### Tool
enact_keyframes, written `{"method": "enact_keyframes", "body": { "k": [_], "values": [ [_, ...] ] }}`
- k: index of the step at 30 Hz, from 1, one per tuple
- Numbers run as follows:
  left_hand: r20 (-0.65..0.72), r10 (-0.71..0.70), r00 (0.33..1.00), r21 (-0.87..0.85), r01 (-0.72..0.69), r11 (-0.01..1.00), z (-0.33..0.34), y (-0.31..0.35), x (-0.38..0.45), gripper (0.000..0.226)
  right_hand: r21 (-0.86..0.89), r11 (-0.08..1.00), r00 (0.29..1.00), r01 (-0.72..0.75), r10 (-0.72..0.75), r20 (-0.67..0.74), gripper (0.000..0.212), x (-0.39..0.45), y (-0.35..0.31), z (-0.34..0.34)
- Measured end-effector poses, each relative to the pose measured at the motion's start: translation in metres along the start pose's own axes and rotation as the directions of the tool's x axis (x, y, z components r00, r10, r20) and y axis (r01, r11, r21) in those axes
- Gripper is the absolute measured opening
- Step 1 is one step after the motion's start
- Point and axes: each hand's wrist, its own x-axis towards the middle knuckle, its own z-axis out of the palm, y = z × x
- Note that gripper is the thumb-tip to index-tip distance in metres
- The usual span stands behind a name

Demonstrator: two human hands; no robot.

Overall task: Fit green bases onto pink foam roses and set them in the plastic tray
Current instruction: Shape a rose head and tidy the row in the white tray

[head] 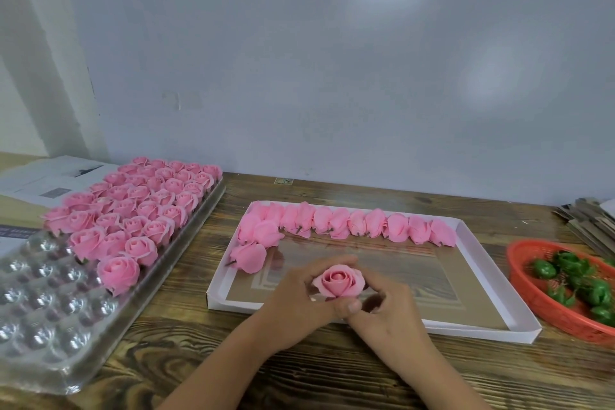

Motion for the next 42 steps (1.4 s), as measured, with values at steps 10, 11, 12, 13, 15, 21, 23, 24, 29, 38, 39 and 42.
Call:
{"method": "enact_keyframes", "body": {
  "k": [10,11,12,13,15,21,23,24,29,38,39,42],
  "values": [
    [-0.072,0.040,0.997,-0.046,-0.043,0.998,0.002,0.004,0.000,0.022,-0.142,0.990,1.000,0.019,-0.015,0.024,0.016,-0.001,0.003,0.006],
    [-0.064,0.042,0.997,-0.040,-0.044,0.998,0.002,0.004,0.000,0.021,-0.134,0.991,1.000,0.019,-0.016,0.023,0.012,-0.001,0.003,0.006],
    [-0.054,0.048,0.997,-0.029,-0.049,0.998,0.002,0.004,0.000,0.022,-0.118,0.993,1.000,0.020,-0.017,0.022,0.011,-0.002,0.001,0.006],
    [-0.045,0.050,0.998,-0.020,-0.051,0.999,0.002,0.005,0.000,0.024,-0.099,0.995,1.000,0.015,-0.013,0.019,0.011,-0.003,0.000,0.006],
    [-0.029,0.031,0.999,-0.005,-0.031,1.000,0.001,0.003,-0.001,0.037,-0.056,0.998,1.000,-0.008,0.007,-0.010,0.011,-0.003,-0.001,0.007],
    [-0.129,0.044,0.991,-0.055,-0.052,0.997,0.001,0.003,0.001,0.042,-0.055,0.997,0.998,-0.052,0.050,-0.036,0.024,0.001,-0.001,0.004],
    [-0.126,0.058,0.990,-0.031,-0.062,0.998,0.002,0.002,0.001,0.023,-0.108,0.993,0.999,-0.036,0.035,-0.013,0.020,0.000,0.001,0.006],
    [-0.118,0.060,0.991,-0.014,-0.062,0.998,0.002,0.001,0.001,0.019,-0.123,0.992,0.999,-0.033,0.033,-0.005,0.020,-0.001,0.001,0.007],
    [-0.062,0.021,0.998,0.006,-0.020,1.000,0.002,-0.001,0.001,0.042,-0.036,0.997,0.997,-0.069,0.068,-0.020,0.019,-0.003,-0.002,0.009],
    [-0.134,-0.016,0.991,0.027,0.020,0.999,0.002,-0.012,0.005,0.064,-0.074,0.994,0.994,-0.082,0.076,-0.077,0.039,0.001,0.008,0.006],
    [-0.160,-0.015,0.987,0.038,0.021,0.999,0.002,-0.012,0.005,0.063,-0.091,0.993,0.995,-0.077,0.070,-0.074,0.044,0.000,0.009,0.007],
    [-0.212,0.006,0.977,0.054,0.006,0.999,0.002,-0.012,0.005,0.056,-0.094,0.994,0.996,-0.058,0.052,-0.066,0.034,0.001,0.009,0.009]
  ]
}}
